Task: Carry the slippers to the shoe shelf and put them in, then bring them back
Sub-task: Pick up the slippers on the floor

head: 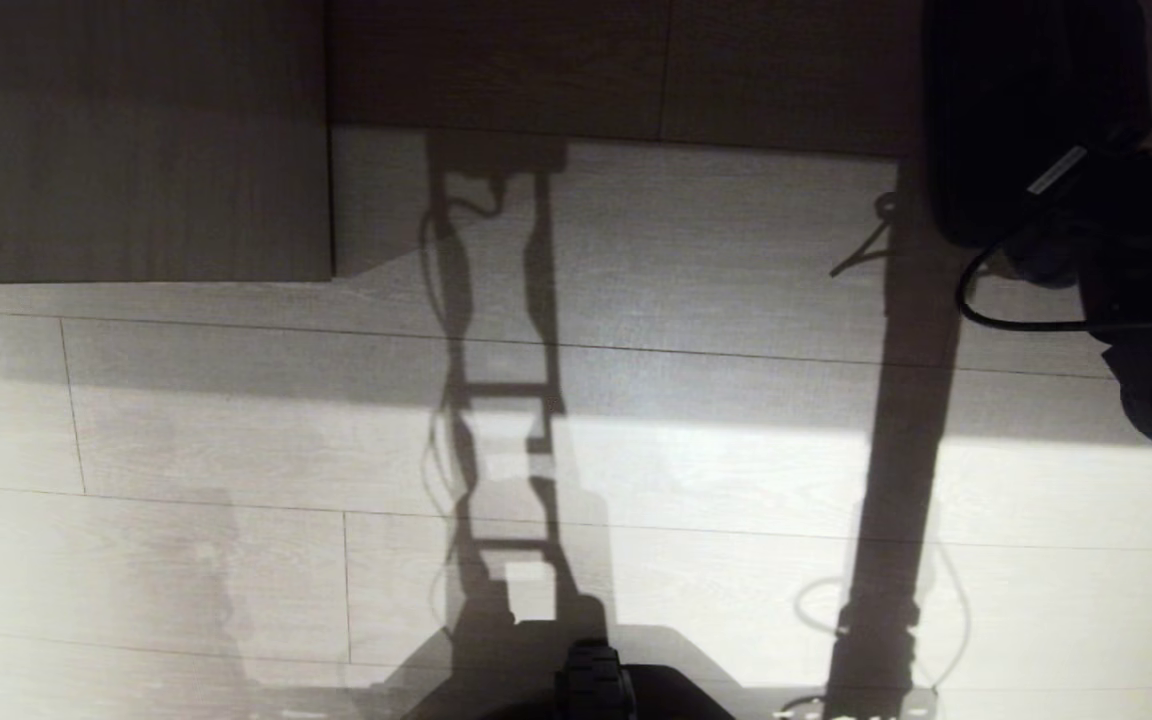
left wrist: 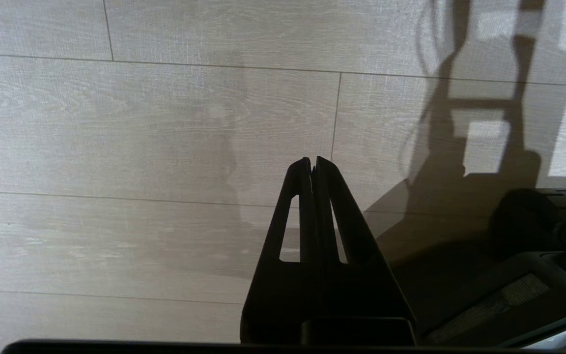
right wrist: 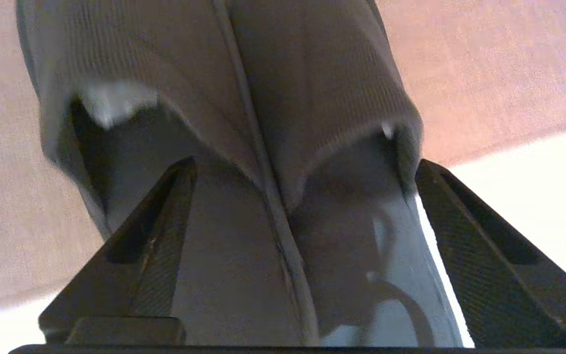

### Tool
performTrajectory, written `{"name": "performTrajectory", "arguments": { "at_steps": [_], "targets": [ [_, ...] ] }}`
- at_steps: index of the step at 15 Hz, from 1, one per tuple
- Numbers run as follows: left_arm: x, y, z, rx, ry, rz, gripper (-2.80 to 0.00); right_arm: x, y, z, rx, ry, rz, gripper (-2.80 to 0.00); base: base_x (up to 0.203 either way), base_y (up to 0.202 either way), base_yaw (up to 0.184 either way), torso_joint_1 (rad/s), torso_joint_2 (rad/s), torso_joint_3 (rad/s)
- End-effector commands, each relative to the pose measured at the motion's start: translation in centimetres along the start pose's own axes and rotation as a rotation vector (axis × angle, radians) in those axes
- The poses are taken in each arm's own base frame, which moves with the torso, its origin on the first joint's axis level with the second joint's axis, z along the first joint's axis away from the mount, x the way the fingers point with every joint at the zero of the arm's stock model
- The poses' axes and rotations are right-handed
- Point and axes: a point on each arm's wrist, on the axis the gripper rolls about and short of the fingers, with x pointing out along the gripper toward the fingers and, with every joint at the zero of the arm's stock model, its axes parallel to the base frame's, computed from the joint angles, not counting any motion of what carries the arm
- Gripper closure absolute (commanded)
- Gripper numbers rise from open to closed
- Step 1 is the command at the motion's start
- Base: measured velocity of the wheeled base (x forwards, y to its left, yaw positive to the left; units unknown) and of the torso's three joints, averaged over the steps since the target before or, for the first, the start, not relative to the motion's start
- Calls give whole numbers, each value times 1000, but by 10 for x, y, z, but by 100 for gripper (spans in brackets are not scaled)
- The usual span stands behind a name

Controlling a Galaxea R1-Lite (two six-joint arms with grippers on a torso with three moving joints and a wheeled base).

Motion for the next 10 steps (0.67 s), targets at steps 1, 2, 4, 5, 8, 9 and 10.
{"name": "performTrajectory", "arguments": {
  "at_steps": [1, 2, 4, 5, 8, 9, 10],
  "targets": [
    [0, 0, 0, 0, -1, 0, 0, 7, 4, 1, 11, -25, 2, -280, 0, 0, 0, 0, 0, 0],
    [0, 0, 0, 0, -1, 0, 0, 9, 8, 2, 16, -31, 8, -280, 0, 0, 0, 0, 0, 0],
    [0, 0, 0, 0, -1, 0, 0, 12, 15, -1, 22, -29, 19, -280, 0, 0, 0, 0, 0, 0],
    [0, 0, 0, 0, -1, 0, 0, 12, 18, -3, 24, -26, 30, -280, 0, 0, 0, 0, 0, 0],
    [0, 0, 0, 0, -1, 0, 0, 15, 22, -16, 17, -1, 38, -280, 0, 0, 0, 0, 0, 0],
    [0, 0, 0, 0, -1, 0, 0, 16, 23, -17, 16, 2, 39, -280, 0, 0, 0, 0, 0, 0],
    [0, 0, 0, 0, -1, 0, 0, 19, 24, -16, 20, -10, 38, -280, 0, 0, 0, 0, 0, 0]
  ]
}}
